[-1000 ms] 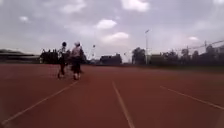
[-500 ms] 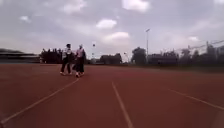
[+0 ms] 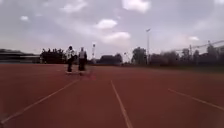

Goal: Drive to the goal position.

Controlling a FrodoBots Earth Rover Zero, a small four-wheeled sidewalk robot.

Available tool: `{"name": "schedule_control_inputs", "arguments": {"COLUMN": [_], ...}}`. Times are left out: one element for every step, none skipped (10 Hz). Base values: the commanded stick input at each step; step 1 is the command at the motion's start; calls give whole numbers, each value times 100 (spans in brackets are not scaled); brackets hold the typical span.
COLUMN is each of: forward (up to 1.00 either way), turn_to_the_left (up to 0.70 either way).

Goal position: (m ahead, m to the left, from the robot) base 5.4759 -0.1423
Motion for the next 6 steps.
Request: {"name": "schedule_control_inputs", "arguments": {"forward": [45, 45, 45, 45, 45, 45], "turn_to_the_left": [0, 0, 0, 0, 0, 0]}}
